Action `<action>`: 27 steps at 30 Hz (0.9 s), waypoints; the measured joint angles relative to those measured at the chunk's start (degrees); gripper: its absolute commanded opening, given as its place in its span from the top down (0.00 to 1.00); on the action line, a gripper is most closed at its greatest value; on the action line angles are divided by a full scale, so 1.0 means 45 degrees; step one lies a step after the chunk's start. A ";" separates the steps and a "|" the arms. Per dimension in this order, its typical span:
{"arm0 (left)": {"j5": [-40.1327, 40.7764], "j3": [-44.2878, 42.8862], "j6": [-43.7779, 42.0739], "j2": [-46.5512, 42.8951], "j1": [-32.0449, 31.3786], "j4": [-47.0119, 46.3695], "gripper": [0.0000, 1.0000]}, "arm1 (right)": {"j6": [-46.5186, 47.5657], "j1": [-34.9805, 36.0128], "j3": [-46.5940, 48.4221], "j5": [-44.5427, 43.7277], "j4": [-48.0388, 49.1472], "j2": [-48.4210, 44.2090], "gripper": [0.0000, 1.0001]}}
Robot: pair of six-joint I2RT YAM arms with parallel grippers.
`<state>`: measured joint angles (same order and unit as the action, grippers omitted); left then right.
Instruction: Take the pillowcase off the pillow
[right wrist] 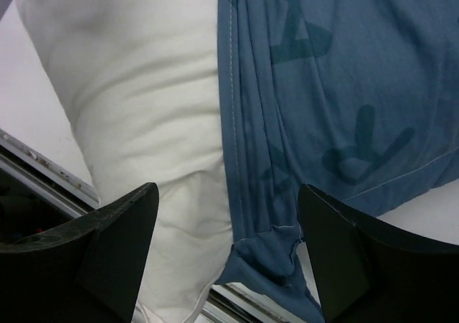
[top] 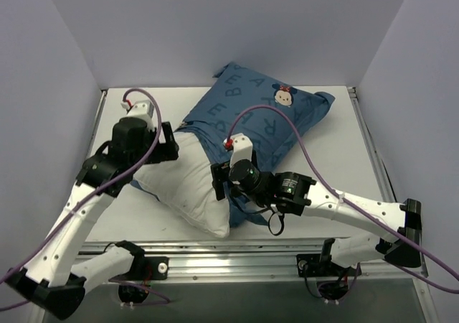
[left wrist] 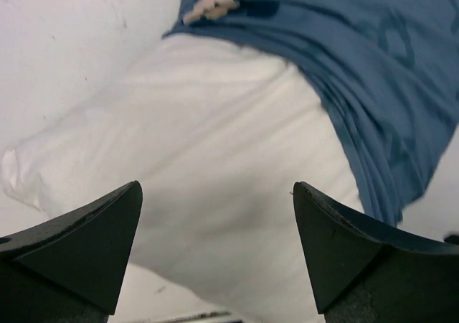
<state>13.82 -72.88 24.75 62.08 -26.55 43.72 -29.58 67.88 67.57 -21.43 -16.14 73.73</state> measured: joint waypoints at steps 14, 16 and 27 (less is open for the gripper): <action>-0.1496 0.2074 0.1496 -0.2905 -0.3371 0.1224 0.06 | 0.0500 -0.1841 -0.1103 0.0452 0.0879 0.0981 0.46; -0.1365 0.2147 0.1598 -0.2521 -0.3886 0.1117 0.06 | 0.0573 -0.2142 -0.1253 0.0874 0.1156 0.1039 0.56; 0.0991 0.1885 0.2161 0.0194 -0.7315 0.0559 0.06 | 0.0607 -0.3415 -0.1608 0.2769 0.1860 0.0889 0.65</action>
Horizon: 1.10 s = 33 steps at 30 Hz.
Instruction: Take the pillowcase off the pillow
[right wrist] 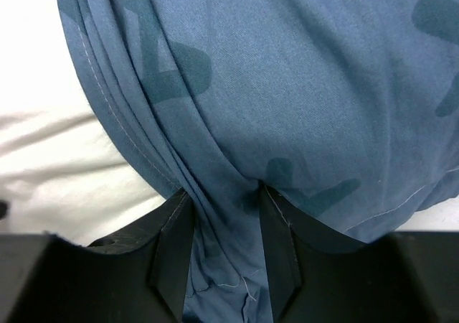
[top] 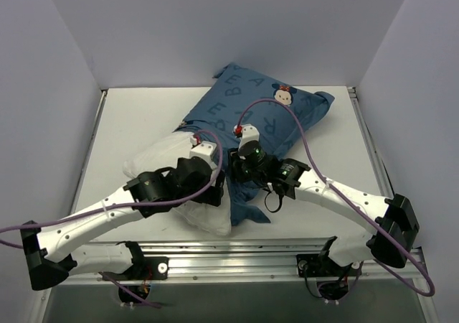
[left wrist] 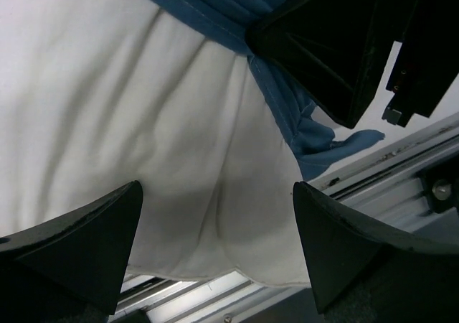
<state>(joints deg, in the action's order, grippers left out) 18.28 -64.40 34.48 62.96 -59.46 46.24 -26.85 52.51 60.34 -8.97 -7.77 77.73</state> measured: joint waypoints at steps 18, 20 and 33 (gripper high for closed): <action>0.4065 -0.0019 0.1311 0.3113 -0.1433 -0.0136 0.70 | -0.0068 -0.0345 -0.0403 0.0724 0.0442 -0.0170 0.68; 0.4065 0.0447 0.1443 0.3060 -0.1433 -0.0500 0.97 | -0.0092 -0.0345 -0.0403 0.0792 0.0486 -0.0165 0.73; 0.4095 -0.0884 0.1355 0.1933 -0.1341 0.0748 0.98 | -0.0364 -0.2249 -0.0719 0.1195 0.1107 -0.0175 1.00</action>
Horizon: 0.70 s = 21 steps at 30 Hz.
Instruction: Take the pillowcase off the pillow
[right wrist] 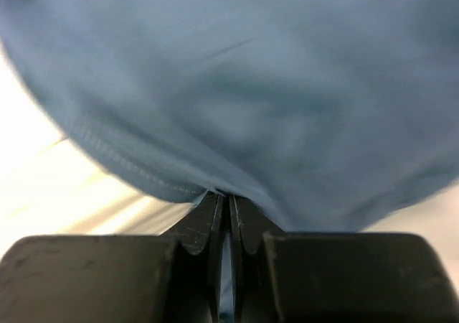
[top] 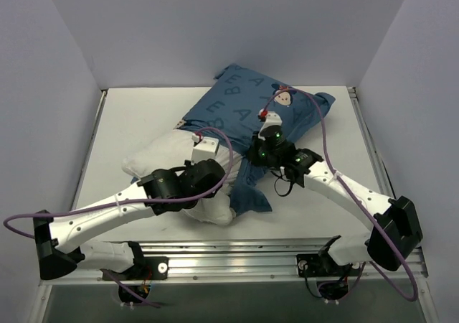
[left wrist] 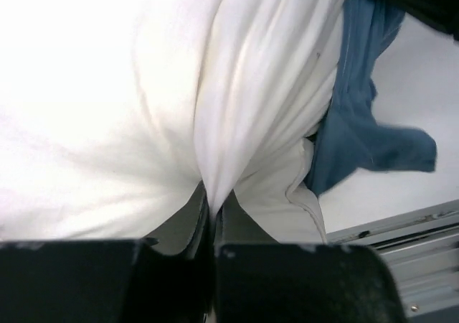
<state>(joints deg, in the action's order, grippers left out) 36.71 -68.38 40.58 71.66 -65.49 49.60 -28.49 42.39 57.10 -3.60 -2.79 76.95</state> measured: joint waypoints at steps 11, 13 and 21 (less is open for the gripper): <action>-0.0714 -0.1885 -0.0272 -0.1865 0.0155 0.1112 0.98 | -0.1248 -0.5338 0.1258 0.3410 -0.0835 0.0155 1.00; -0.0801 -0.1885 -0.0272 -0.2093 0.0170 0.1360 0.98 | -0.1243 -0.5357 0.1428 0.3929 -0.0884 0.0223 1.00; -0.1093 -0.1967 -0.0743 -0.1554 0.0248 0.1530 0.98 | -0.0879 -0.4357 0.0777 0.3449 -0.0345 -0.0194 0.67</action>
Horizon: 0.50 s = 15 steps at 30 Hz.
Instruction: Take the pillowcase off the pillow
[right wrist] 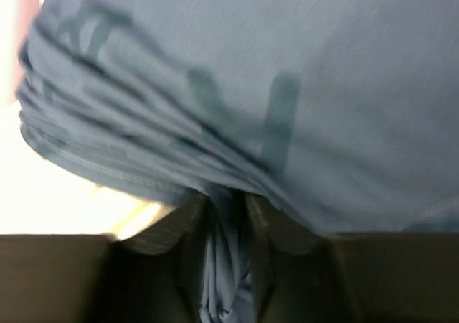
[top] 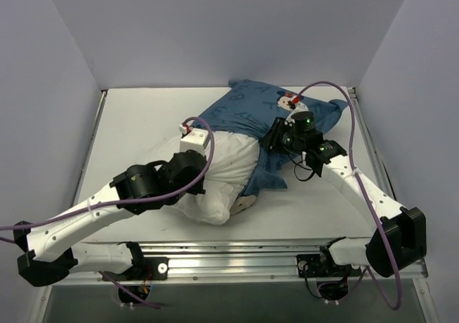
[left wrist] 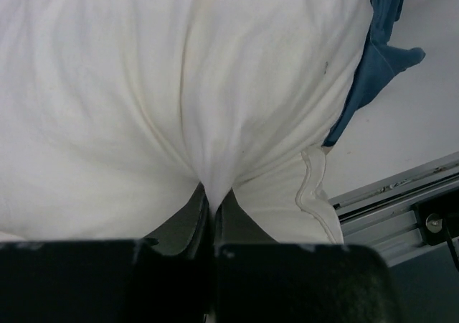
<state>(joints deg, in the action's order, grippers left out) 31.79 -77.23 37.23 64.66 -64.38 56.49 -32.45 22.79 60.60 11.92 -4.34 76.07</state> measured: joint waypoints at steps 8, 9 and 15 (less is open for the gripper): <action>-0.0559 -0.2395 -0.1049 0.3162 0.0257 -0.0053 0.98 | 0.0083 0.0112 -0.2443 -0.0461 -0.1010 -0.3963 0.27; -0.0602 -0.2647 -0.1151 0.3424 0.0301 -0.0097 0.98 | 0.0141 0.0112 -0.2579 -0.0423 -0.1103 -0.4401 0.23; -0.0758 -0.3531 -0.1501 0.4206 0.0549 -0.0306 0.98 | -0.0107 0.0126 -0.4279 0.0452 -0.0816 -0.5770 0.20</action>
<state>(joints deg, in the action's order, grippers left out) 28.38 -93.12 30.48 83.59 -61.91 55.11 -32.93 23.35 41.34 13.96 -8.01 50.11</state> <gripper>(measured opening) 0.057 0.798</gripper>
